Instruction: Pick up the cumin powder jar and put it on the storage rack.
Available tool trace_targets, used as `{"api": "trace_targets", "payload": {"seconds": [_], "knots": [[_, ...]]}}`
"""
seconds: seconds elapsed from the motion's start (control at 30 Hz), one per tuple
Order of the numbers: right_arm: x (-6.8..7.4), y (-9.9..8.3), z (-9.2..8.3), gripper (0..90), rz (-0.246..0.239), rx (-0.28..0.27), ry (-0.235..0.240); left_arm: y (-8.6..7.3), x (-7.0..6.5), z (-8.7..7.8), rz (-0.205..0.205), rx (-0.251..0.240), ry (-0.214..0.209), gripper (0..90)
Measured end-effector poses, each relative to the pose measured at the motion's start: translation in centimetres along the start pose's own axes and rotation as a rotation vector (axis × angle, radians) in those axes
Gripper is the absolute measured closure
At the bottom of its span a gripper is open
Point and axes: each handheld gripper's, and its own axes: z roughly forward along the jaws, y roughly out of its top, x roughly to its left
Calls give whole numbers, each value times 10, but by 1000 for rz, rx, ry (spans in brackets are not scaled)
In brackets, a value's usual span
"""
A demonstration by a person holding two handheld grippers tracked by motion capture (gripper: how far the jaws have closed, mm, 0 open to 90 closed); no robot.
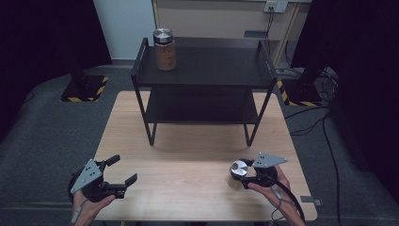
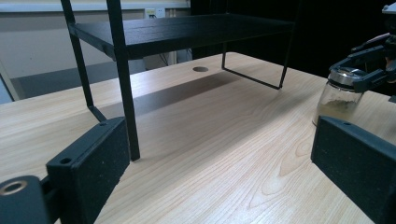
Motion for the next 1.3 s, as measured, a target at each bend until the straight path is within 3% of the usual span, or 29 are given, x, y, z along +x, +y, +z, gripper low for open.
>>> {"api": "trace_targets", "payload": {"seconds": [0.17,0.4,0.67,0.9,1.3], "knots": [[-9,18,-13,355,-10,-11,40,0,0,0,-2,-1,1,31],[-27,67,-37,355,-49,-22,123,-1,0,0,-5,-6,-4,31],[-41,118,-51,355,-118,16,201,-1,1,-1,-5,-7,-1,31],[-50,154,-59,355,-149,31,266,-1,0,0,-6,-6,-1,31],[-56,223,-80,355,-178,40,280,-1,1,1,-13,-6,-4,31]]}}
